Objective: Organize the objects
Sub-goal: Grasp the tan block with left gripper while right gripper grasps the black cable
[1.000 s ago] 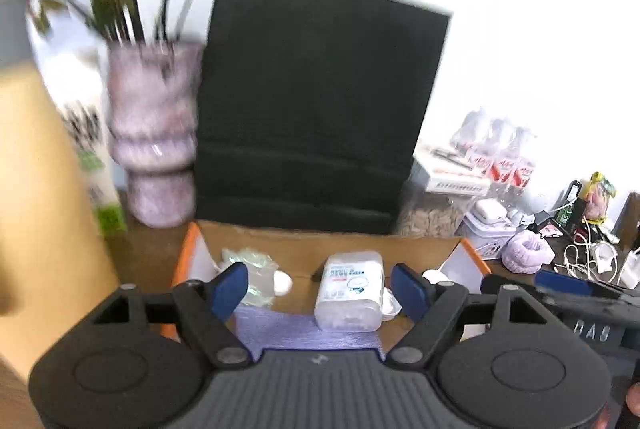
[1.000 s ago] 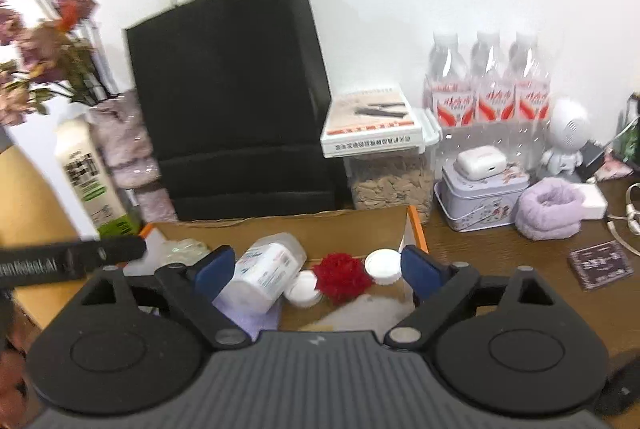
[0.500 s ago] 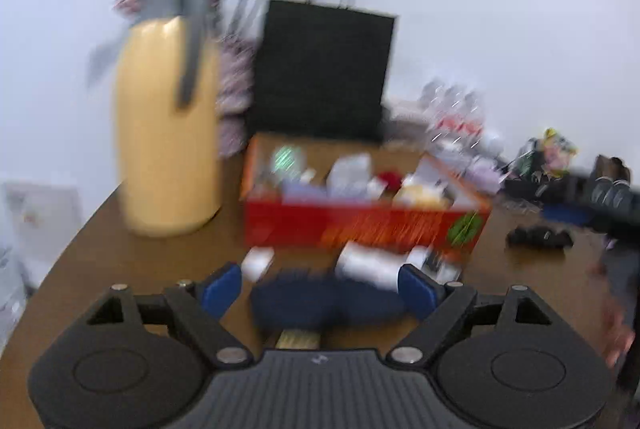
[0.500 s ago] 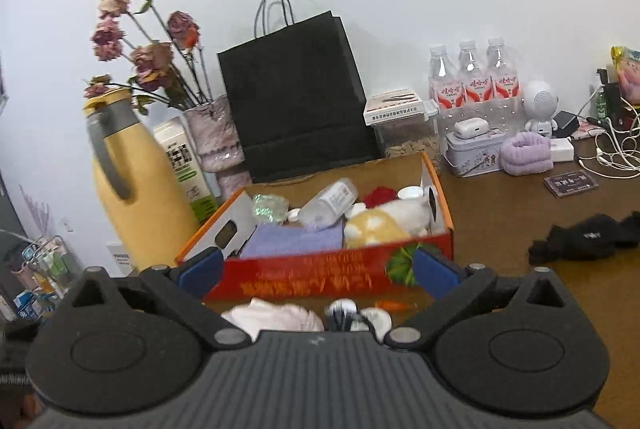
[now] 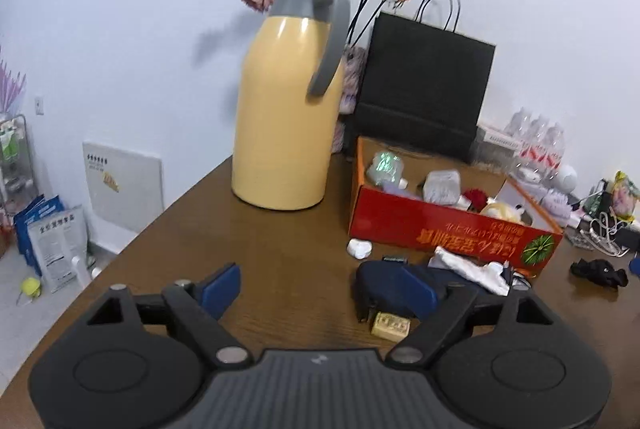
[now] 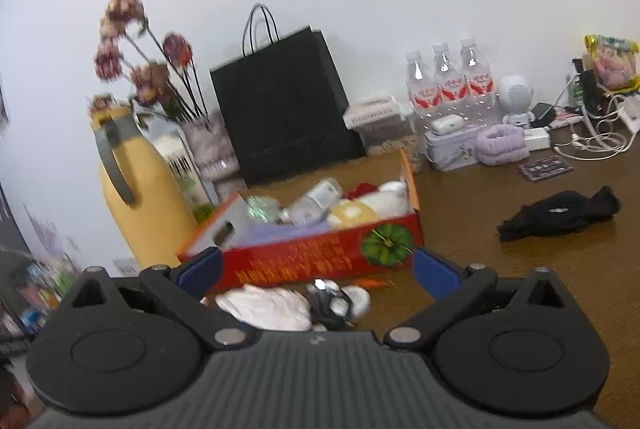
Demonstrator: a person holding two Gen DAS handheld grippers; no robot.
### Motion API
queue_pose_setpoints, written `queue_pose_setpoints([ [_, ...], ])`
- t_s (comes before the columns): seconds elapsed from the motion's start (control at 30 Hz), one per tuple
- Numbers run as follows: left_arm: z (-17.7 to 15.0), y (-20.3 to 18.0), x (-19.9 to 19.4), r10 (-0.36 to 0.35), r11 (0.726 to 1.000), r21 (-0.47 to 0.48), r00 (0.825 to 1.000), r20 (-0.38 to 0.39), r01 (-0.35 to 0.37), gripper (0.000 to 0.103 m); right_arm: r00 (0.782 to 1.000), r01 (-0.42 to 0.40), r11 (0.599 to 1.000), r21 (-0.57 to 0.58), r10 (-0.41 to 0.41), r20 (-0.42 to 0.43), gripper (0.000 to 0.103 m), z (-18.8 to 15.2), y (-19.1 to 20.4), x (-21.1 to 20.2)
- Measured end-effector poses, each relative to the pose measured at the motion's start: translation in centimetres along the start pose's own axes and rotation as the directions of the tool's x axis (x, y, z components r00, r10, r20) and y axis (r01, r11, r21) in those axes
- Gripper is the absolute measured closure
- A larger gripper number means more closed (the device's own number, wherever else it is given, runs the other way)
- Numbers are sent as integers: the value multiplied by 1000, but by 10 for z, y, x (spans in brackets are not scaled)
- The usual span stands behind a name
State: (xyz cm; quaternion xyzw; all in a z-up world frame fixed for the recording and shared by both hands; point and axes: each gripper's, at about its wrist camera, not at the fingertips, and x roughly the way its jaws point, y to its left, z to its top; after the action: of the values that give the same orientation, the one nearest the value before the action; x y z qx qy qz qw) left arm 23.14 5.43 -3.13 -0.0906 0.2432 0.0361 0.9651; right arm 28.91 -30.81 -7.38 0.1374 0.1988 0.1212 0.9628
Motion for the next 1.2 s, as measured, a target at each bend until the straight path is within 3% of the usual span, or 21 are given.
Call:
queue_pose_setpoints([
  [0.17,-24,-2,14,-76,996,39,995,-66,79,16,997,48,993,-104,-55,-61,0,-24,13,0],
  [0.37,-37,-21,51,-207,966,126,965,-158,227,17,987,64,981,-183,-90,-136,3,-45,35,28],
  [0.43,-37,-34,71,-178,961,175,965,-194,212,20,984,71,978,-195,-101,-148,4,-45,39,42],
  [0.53,-34,-41,92,-180,954,196,958,-223,225,37,977,94,967,-236,-136,-167,8,-45,44,67],
  [0.63,-31,-43,104,-192,950,206,959,-207,235,44,967,94,963,-254,-148,-206,22,-47,45,94],
  [0.67,-31,-41,106,-193,949,208,960,-205,236,51,962,93,961,-262,-155,-226,28,-48,45,104],
  [0.73,-31,-39,107,-192,950,210,962,-196,232,75,955,92,955,-282,-164,-245,37,-53,49,113],
  [0.8,-32,-37,106,-204,947,207,959,-194,244,74,954,70,953,-293,-150,-259,56,-61,53,117],
  [0.83,-32,-35,105,-208,947,204,959,-195,247,74,954,67,954,-291,-147,-260,57,-63,54,117],
  [0.93,-33,-35,102,-192,951,208,963,-189,231,74,953,48,956,-291,-131,-273,79,-65,56,112],
  [0.97,-33,-35,99,-184,953,205,965,-189,222,75,951,56,951,-304,-143,-274,98,-67,57,110],
  [1.2,-45,-28,40,-199,966,136,969,-148,220,76,950,21,963,-267,-102,-296,99,-86,57,52],
])
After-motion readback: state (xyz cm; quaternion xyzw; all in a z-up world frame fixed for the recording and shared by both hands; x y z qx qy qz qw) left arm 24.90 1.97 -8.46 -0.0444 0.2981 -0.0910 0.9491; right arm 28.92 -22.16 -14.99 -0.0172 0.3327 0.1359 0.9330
